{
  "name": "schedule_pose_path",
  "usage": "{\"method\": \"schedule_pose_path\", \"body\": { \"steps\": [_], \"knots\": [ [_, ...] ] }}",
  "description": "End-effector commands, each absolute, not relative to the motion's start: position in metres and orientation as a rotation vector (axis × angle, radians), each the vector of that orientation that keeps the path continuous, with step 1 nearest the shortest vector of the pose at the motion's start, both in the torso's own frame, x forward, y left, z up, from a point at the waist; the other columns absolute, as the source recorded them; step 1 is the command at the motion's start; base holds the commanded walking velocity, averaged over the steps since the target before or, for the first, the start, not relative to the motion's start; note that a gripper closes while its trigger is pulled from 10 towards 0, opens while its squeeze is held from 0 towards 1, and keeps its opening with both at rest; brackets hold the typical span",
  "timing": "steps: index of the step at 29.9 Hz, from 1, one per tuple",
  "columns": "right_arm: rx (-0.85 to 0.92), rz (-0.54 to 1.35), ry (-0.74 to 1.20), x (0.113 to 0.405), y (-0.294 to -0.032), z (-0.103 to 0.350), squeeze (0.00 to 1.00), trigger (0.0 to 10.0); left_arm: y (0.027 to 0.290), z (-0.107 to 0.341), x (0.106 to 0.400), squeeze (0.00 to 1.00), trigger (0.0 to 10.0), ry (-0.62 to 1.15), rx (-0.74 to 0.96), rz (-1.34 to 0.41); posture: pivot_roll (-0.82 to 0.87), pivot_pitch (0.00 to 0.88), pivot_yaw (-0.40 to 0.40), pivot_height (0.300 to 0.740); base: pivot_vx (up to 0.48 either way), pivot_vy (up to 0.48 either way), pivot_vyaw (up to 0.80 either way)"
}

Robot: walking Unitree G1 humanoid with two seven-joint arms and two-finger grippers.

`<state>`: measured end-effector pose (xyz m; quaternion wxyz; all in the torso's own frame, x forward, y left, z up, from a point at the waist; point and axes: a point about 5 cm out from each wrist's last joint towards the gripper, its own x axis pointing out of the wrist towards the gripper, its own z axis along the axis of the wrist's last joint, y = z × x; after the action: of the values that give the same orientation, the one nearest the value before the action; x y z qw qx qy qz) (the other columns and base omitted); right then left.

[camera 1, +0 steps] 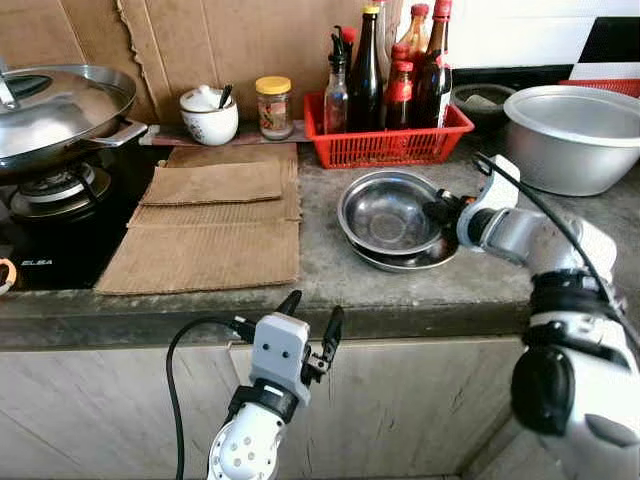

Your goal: Kitchen organization

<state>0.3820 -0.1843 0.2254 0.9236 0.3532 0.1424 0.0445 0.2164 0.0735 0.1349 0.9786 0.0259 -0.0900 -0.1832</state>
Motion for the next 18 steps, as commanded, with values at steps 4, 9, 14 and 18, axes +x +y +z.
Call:
{"method": "schedule_pose_path", "body": {
  "steps": [4,9,14,18],
  "knots": [
    [0.667,-0.100,0.016,0.362,-0.184,0.244,0.00,0.0,0.076,0.132,0.217,0.00,10.0,-0.170,0.061,-0.362,0.01,0.054,-0.021,0.740,0.000,0.000,0.00],
    [0.414,-0.141,-0.151,0.341,-0.170,0.255,0.00,0.0,0.077,0.132,0.217,0.00,10.0,-0.168,0.064,-0.357,0.02,0.055,-0.014,0.740,0.000,0.000,0.00],
    [0.058,-0.118,-0.423,0.316,-0.154,0.282,0.00,0.0,0.078,0.135,0.217,0.00,10.0,-0.174,0.058,-0.360,0.01,0.054,-0.007,0.740,0.000,0.000,0.00],
    [0.013,-0.098,-0.464,0.309,-0.147,0.286,0.00,0.0,0.077,0.137,0.216,0.00,10.0,-0.176,0.052,-0.365,0.02,0.052,-0.004,0.740,0.000,0.000,0.00]
  ]
}}
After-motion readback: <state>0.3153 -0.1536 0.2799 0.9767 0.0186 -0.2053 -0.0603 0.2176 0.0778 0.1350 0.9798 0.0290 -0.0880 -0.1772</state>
